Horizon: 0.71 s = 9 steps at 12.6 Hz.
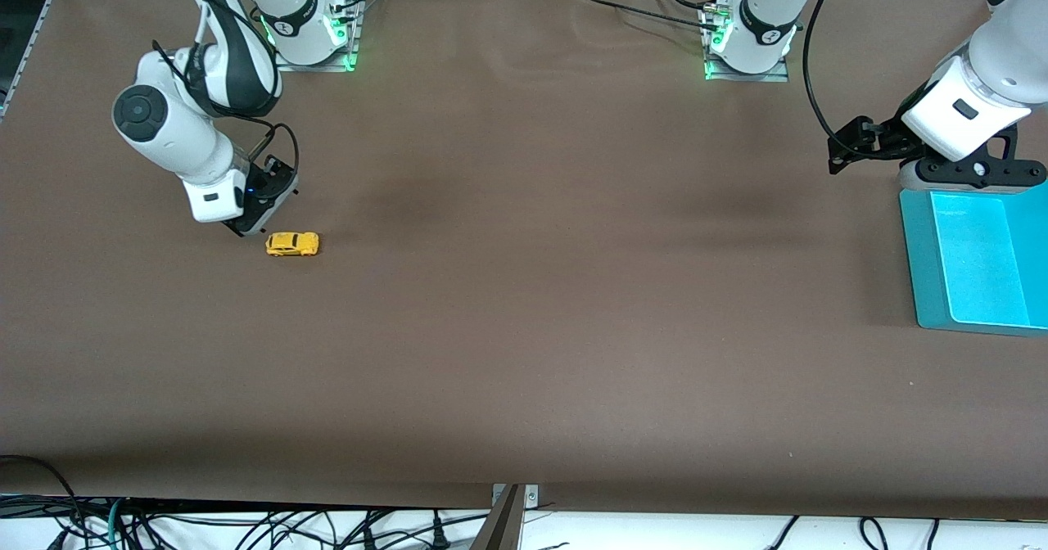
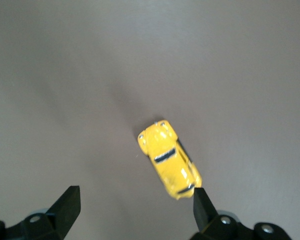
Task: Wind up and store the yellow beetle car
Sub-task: 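Reach the right gripper down over the yellow beetle car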
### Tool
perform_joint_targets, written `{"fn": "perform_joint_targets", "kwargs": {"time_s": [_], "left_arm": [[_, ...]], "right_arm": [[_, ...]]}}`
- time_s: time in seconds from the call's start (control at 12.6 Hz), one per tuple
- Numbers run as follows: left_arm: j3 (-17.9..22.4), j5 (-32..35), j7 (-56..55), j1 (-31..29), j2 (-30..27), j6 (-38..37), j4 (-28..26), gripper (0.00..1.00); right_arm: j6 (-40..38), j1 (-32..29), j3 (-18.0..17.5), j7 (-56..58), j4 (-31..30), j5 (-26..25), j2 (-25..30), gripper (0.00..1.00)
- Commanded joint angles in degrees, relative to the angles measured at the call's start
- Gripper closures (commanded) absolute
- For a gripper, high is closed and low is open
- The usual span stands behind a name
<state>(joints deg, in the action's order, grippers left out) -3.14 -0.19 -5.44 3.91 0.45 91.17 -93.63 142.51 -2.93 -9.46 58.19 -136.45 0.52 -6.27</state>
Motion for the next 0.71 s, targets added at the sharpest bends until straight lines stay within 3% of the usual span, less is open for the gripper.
{"fn": "perform_joint_targets", "kwargs": {"time_s": [0.0, 0.24, 0.63], "left_arm": [[0.5, 1.2, 0.4, 0.7, 0.7, -1.3, 1.7, 0.00], [0.4, 1.2, 0.4, 0.7, 0.7, -1.3, 1.7, 0.00], [0.5, 1.2, 0.4, 0.8, 0.7, -1.3, 1.7, 0.00]], "right_arm": [[6.3, -0.8, 0.0, 12.5, -0.2, -0.6, -4.2, 0.00], [11.8, -1.9, 0.1, 20.2, 0.0, -0.3, -8.7, 0.00], [13.3, -3.8, 0.2, 21.9, 0.0, -0.2, -10.9, 0.00]]}}
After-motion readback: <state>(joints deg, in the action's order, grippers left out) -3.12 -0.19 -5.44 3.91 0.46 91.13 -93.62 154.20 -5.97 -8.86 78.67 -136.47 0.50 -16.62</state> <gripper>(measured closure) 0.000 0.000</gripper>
